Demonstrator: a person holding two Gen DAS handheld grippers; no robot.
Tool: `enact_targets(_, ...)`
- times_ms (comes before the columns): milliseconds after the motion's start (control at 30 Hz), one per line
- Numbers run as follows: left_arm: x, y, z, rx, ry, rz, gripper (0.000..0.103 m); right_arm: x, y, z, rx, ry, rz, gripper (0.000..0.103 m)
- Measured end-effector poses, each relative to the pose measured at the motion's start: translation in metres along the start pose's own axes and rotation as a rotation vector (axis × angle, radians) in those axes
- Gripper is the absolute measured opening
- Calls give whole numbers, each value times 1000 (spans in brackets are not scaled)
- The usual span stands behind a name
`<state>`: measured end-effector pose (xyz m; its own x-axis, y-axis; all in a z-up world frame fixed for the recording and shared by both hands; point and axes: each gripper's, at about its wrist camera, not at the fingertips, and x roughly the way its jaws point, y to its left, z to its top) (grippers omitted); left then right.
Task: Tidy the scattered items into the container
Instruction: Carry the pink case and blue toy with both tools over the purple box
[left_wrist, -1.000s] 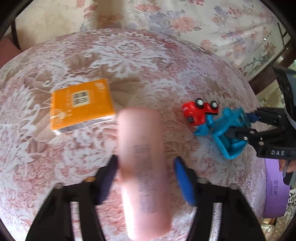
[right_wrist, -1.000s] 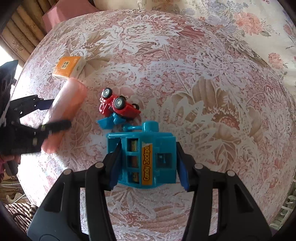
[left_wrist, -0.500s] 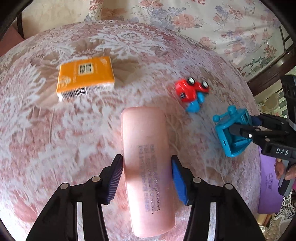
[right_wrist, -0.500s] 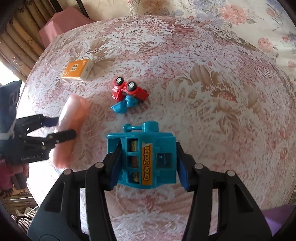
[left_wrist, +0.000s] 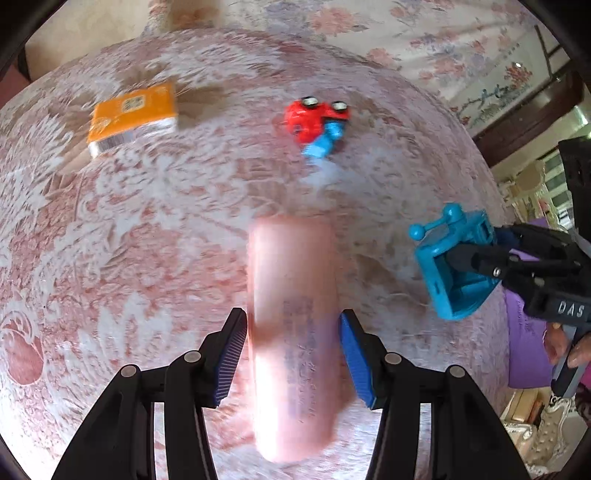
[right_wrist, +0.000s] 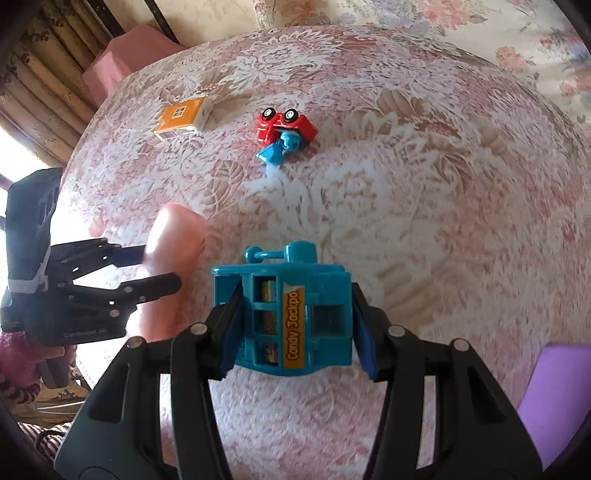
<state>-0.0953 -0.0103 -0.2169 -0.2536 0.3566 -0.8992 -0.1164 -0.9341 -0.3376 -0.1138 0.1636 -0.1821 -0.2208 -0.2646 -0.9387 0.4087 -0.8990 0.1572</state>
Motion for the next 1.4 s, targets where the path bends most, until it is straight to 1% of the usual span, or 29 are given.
enact_targets(167, -17, -34, 3, 77, -27, -18, 50, -29, -3, -21, 26, -30, -11, 54)
enact_targets(233, -24, -47, -12, 116, -13, 9, 50, -37, -7, -29, 39, -36, -18, 54)
enact_targets(267, -21, -51, -13, 125, -3, 21, 50, -41, -10, -33, 45, -39, -22, 54)
enact_targets(367, -20, -41, -17, 109, -2, 50, 50, -47, -15, -43, 63, -45, -27, 54)
enact_targets(433, -16, -31, -15, 78, 3, 53, 50, -48, -18, -47, 75, -45, -27, 54)
enact_targets(467, -11, -26, -15, 64, 17, 49, 50, -48, -20, -49, 80, -46, -26, 54)
enact_targets(533, 3, -18, -13, 51, 65, 28, 54, -49, -22, -52, 92, -52, -25, 54)
enact_targets(567, 7, -15, -16, 46, 86, 16, 62, -50, -24, -53, 99, -54, -24, 54)
enact_targets(600, 11, -13, -18, 48, 103, 8, 77, -51, -25, -54, 104, -55, -22, 54)
enact_targets(667, 22, -15, -15, 85, 121, 17, 92, -52, -25, -56, 109, -55, -20, 54)
enact_targets(700, 26, -17, -13, 106, 124, 27, 93, -54, -25, -57, 110, -56, -20, 54)
enact_targets(733, 29, -21, -12, 136, 116, 52, 93, -56, -25, -58, 109, -56, -21, 54)
enact_targets(767, 31, -24, -10, 165, 107, 77, 88, -57, -25, -59, 109, -58, -22, 54)
enact_targets(800, 33, -28, -9, 194, 99, 102, 77, -60, -25, -60, 109, -60, -23, 54)
enact_targets(833, 34, -30, -7, 211, 90, 114, 69, -63, -25, -62, 111, -63, -24, 54)
enact_targets(867, 33, -29, -4, 197, 83, 91, 48, -66, -25, -64, 115, -66, -24, 54)
enact_targets(900, 31, -30, -3, 190, 78, 84, 48, -68, -25, -66, 120, -70, -24, 54)
enact_targets(933, 32, -33, -6, 206, 77, 111, 48, -71, -26, -67, 126, -74, -24, 54)
enact_targets(967, 34, -34, -4, 227, 77, 113, 48, -73, -26, -69, 131, -78, -24, 54)
enact_targets(1033, 34, -33, -6, 242, 85, 94, 48, -74, -26, -72, 145, -81, -22, 54)
enact_targets(1133, 20, -23, -9, 249, 81, 78, 48, -75, -26, -77, 163, -85, -19, 54)
enact_targets(1200, 13, -26, -15, 248, 78, 59, 48, -79, -25, -79, 170, -91, -15, 54)
enact_targets(1333, 0, -37, 1, 283, 54, 28, 48, -92, -26, -85, 178, -112, -8, 54)
enact_targets(1367, -2, -43, 9, 295, 44, 21, 48, -98, -27, -88, 174, -118, -8, 54)
enact_targets(1400, 0, -51, 27, 307, 32, 12, 48, -102, -28, -90, 169, -122, -10, 54)
